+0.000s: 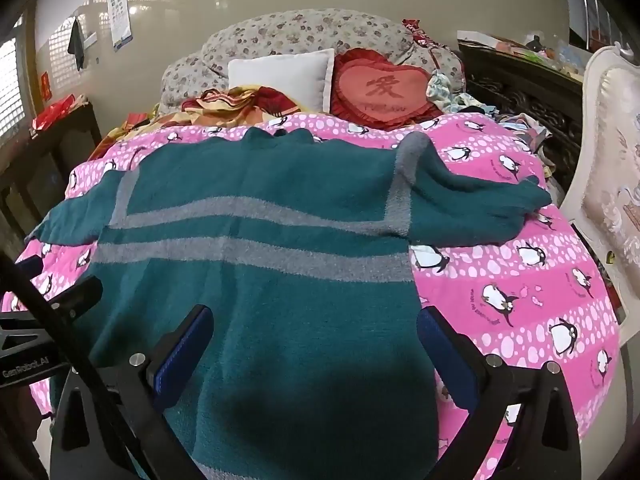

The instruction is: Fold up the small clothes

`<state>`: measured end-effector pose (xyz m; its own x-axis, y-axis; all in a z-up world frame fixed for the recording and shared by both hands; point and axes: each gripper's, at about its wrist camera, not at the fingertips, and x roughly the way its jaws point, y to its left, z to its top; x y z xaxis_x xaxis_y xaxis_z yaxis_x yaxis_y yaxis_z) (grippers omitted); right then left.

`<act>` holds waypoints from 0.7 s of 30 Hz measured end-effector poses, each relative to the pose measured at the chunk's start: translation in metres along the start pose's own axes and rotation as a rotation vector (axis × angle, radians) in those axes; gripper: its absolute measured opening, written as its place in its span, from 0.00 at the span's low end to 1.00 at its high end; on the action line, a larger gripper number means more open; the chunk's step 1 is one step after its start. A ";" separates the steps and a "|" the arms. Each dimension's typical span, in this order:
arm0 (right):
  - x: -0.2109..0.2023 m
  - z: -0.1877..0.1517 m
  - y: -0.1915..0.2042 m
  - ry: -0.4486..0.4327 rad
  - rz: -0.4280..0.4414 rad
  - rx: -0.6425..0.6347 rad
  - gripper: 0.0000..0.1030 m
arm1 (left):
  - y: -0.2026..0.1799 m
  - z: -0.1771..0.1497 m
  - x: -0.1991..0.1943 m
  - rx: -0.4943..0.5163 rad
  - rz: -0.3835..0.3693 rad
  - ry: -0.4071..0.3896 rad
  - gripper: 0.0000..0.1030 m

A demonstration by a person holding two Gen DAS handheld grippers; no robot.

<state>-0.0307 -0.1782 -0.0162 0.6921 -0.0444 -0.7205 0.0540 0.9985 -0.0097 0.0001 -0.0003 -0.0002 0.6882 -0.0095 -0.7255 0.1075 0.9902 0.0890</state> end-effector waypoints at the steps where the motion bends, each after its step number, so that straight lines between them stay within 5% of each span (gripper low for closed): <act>1: 0.001 0.000 0.001 0.005 0.000 -0.001 1.00 | -0.001 0.000 0.000 0.004 -0.006 0.003 1.00; 21: 0.007 0.000 0.001 0.003 0.016 0.022 1.00 | -0.005 -0.004 0.010 -0.003 -0.029 0.008 1.00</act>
<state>-0.0261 -0.1776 -0.0214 0.6905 -0.0284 -0.7228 0.0587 0.9981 0.0168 0.0039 -0.0050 -0.0109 0.6794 -0.0367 -0.7329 0.1248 0.9900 0.0660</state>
